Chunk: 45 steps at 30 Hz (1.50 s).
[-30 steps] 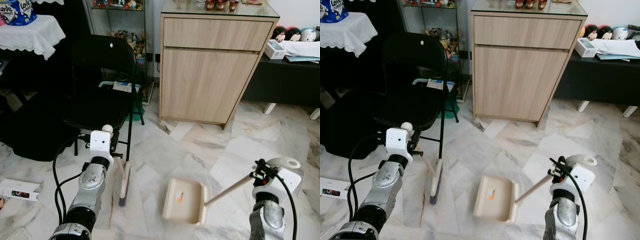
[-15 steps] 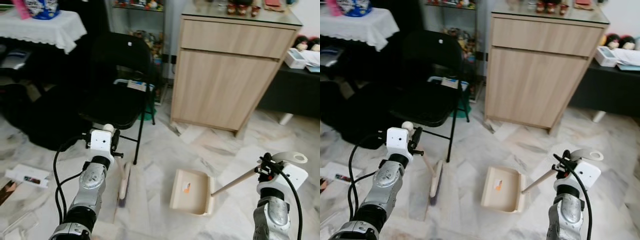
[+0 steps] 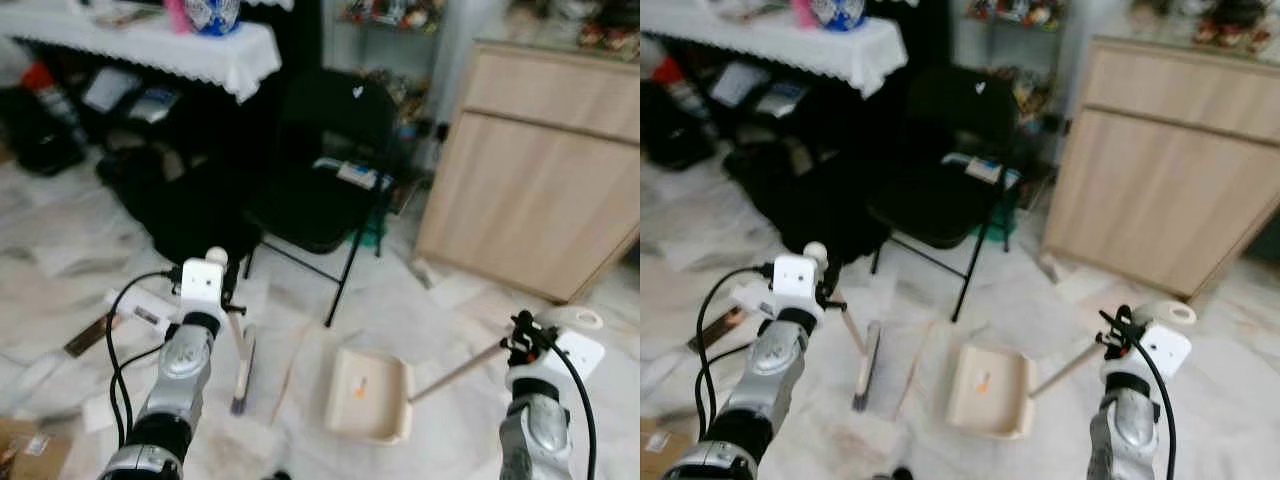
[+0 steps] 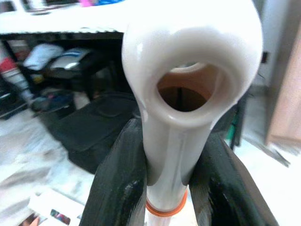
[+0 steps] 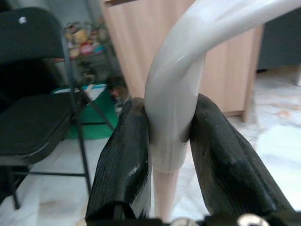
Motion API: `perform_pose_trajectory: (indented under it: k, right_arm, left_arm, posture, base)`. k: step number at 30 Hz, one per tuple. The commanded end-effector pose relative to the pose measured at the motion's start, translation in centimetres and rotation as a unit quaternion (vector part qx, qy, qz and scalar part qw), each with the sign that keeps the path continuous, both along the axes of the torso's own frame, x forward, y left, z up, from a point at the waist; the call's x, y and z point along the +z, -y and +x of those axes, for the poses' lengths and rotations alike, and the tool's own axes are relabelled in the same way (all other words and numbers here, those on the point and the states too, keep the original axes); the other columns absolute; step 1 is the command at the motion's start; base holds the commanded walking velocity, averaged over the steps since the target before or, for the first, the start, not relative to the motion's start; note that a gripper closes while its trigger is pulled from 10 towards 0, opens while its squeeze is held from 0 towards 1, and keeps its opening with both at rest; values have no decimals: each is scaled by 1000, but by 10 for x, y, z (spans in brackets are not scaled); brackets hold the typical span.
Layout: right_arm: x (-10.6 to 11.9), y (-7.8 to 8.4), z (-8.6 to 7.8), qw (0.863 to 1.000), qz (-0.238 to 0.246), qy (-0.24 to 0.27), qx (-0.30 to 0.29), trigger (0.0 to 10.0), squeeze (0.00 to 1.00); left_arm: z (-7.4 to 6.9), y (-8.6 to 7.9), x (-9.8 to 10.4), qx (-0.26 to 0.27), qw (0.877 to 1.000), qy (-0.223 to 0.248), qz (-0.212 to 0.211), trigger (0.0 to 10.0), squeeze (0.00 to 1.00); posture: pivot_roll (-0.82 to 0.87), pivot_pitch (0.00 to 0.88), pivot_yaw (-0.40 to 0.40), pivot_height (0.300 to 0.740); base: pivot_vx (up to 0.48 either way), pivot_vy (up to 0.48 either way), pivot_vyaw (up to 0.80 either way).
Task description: Sweep floor
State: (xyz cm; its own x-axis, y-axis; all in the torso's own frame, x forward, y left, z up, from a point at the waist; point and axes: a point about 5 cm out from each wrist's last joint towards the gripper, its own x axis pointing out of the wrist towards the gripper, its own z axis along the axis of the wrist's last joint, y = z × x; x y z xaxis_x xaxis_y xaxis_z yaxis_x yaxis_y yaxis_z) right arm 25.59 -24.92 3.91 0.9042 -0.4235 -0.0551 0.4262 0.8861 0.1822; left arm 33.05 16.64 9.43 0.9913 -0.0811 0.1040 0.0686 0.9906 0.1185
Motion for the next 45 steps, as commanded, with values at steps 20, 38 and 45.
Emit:
perform_pose_trajectory:
  k: [20, 38, 45]
  right_arm:
    - [12, -7, 11, 1000, 0, 23, 16, 10000, 0]
    - [13, -8, 12, 999, 2, 24, 23, 10000, 0]
    - [14, -5, 14, 999, 11, 26, 18, 10000, 0]
  left_arm:
    - [1, 5, 10, -8, 1000, 18, -4, 10000, 0]
    - [-1, 6, 10, -10, 1000, 17, -9, 10000, 0]
    - [-1, 9, 7, -21, 1000, 2, -19, 10000, 0]
  posture:
    - [9, 55, -21, 740]
    - [9, 58, -26, 740]
    - [7, 53, -29, 740]
  base:
    - [0, 0, 800]
    - [0, 0, 800]
    - [0, 0, 0]
